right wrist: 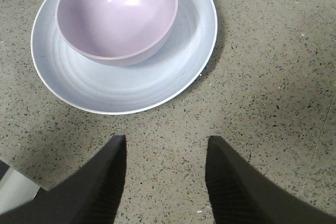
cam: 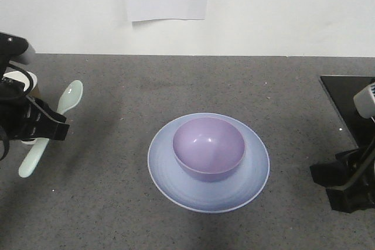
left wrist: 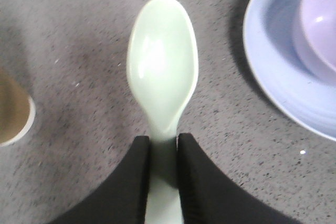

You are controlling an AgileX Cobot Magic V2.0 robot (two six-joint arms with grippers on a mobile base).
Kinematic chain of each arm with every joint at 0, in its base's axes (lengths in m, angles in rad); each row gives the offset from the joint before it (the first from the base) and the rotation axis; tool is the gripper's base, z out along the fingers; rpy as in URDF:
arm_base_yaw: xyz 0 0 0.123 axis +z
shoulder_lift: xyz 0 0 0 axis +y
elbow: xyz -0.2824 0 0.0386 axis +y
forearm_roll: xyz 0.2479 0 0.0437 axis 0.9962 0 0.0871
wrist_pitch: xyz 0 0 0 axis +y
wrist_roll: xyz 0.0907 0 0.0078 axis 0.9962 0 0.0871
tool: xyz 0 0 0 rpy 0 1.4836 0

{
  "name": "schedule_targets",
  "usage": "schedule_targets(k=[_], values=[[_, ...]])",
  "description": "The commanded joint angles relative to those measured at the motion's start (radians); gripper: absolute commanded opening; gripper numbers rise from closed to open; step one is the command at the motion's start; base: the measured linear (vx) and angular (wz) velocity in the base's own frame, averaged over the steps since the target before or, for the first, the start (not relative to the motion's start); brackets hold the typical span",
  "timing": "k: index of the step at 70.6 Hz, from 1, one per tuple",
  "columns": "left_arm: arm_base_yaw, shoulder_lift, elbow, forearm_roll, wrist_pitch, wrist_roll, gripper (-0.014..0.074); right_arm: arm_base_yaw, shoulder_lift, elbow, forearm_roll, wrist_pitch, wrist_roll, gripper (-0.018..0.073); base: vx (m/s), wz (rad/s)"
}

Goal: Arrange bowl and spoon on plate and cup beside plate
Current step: 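Swing the left gripper with the green spoon over the bowl and lower it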

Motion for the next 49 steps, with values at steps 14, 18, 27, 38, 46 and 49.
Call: schedule_targets(k=[14,18,27,38,46,49], values=[[-0.024,0.017,-0.076,-0.29,-0.056,0.345,0.0084,-0.001,-0.008,-0.025,0.008,-0.049,-0.005,0.0342,0.0,0.0],[-0.047,0.037,-0.099,-0.318,-0.05,0.387,0.0086,-0.001,-0.008,-0.025,0.008,-0.049,-0.005,0.0342,0.0,0.0],[-0.121,0.094,-0.159,-0.323,-0.028,0.426,0.0094,-0.001,-0.008,-0.025,0.008,-0.049,-0.005,0.0342,0.0,0.0],[-0.219,0.191,-0.243,-0.261,-0.007,0.431,0.0097,-0.001,-0.008,-0.025,0.008,-0.049,-0.005,0.0342,0.0,0.0],[-0.29,0.256,-0.304,-0.183,-0.007,0.43,0.0099,-0.001,-0.008,-0.025,0.008,-0.049,-0.005,0.0342,0.0,0.0],[-0.321,0.283,-0.324,-0.159,-0.006,0.429,0.0102,-0.001,-0.008,-0.025,0.008,-0.049,-0.005,0.0342,0.0,0.0]])
